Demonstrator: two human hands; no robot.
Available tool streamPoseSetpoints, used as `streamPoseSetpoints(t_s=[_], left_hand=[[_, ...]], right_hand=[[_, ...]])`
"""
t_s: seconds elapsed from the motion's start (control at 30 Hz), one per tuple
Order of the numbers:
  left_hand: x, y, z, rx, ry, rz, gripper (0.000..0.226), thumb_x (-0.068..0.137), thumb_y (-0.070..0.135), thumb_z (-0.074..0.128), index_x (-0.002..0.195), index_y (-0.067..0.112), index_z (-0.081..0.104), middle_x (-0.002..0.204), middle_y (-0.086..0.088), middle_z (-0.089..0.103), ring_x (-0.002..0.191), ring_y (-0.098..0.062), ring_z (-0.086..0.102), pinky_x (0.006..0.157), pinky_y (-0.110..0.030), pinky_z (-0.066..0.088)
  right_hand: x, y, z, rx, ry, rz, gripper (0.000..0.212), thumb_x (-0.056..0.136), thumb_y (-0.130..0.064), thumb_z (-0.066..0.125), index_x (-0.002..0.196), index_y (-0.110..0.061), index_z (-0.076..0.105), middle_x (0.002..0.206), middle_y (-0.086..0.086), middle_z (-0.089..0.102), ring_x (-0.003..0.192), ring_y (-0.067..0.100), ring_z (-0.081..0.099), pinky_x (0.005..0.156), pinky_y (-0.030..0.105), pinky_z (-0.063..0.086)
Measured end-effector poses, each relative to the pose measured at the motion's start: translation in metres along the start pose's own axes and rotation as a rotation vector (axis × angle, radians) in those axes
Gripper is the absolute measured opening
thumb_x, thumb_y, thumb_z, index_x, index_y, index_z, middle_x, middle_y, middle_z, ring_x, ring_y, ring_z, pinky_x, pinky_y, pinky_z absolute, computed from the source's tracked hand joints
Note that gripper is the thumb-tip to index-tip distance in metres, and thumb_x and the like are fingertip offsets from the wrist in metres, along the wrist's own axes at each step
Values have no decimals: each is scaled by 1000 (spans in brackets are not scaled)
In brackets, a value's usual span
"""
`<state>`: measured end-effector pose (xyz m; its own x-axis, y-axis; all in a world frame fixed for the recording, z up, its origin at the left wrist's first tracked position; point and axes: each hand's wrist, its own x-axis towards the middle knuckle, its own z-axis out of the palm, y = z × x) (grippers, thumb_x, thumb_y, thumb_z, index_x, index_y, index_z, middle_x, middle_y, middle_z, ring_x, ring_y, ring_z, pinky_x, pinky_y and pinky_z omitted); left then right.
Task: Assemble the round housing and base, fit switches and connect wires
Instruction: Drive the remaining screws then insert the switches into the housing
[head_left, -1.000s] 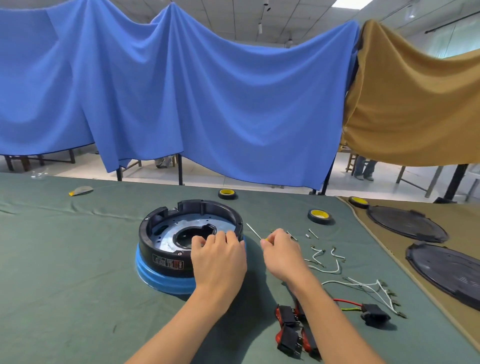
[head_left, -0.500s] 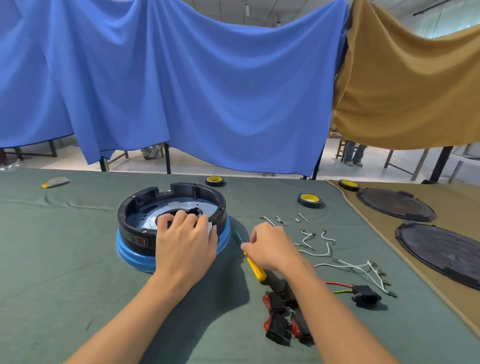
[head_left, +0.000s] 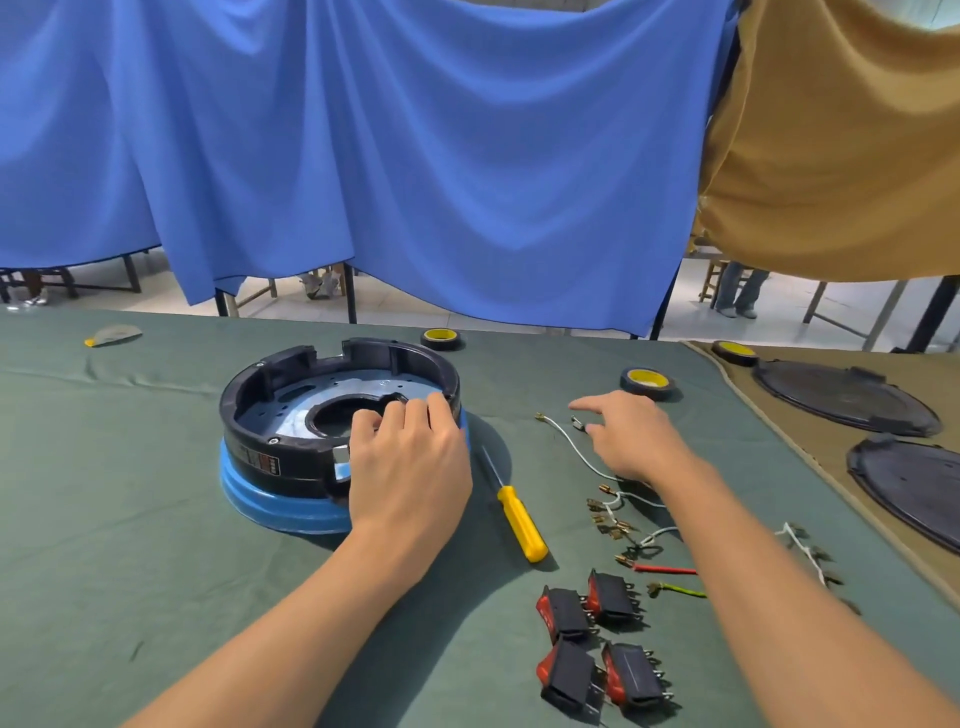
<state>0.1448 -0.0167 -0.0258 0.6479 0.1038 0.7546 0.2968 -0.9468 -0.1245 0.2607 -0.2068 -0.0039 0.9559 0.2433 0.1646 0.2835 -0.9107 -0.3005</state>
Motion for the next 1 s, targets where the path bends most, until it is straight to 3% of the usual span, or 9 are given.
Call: streamPoseSetpoints(t_s=[0.1,0.3,0.67,0.9,1.0], left_hand=[[-2,-1,-2,1,12,17,21,86,30,68,81,12,60,67,-3,58,63,-27,55,66,-38,38],[-4,-3,-5,-14,38,39,25,88,37,68,86,12,64,70,-2,62,68,-26,59,68,-37,41],[-8,-4,-6,-64,37,46,12,80,19,71,81,15,60,67,0,58,64,-25,54,67,-36,36],[-9,-4,-7,-102,23,41,9,81,18,67,83,14,60,69,-1,59,65,-25,54,68,-37,36],[-9,-4,-7,-110,21,41,9,82,19,66,84,13,60,70,-2,59,66,-25,54,68,-37,36]], right_hand=[[1,1,8,-43,16,6,43,97,-13,47,131,-38,57,136,4,56,122,31,48,89,44,50],[-2,-4,15,-96,133,97,24,91,-13,58,106,-25,73,108,8,68,95,28,59,75,41,55],[-6,-7,8,-101,134,92,20,90,-17,61,107,-19,70,112,6,67,107,27,56,93,43,48],[-11,-14,7,6,72,76,20,87,-4,59,97,-17,70,103,10,66,93,26,60,82,42,56],[-12,-15,7,17,70,57,21,90,-4,59,102,-18,68,110,12,65,96,27,61,85,42,55]])
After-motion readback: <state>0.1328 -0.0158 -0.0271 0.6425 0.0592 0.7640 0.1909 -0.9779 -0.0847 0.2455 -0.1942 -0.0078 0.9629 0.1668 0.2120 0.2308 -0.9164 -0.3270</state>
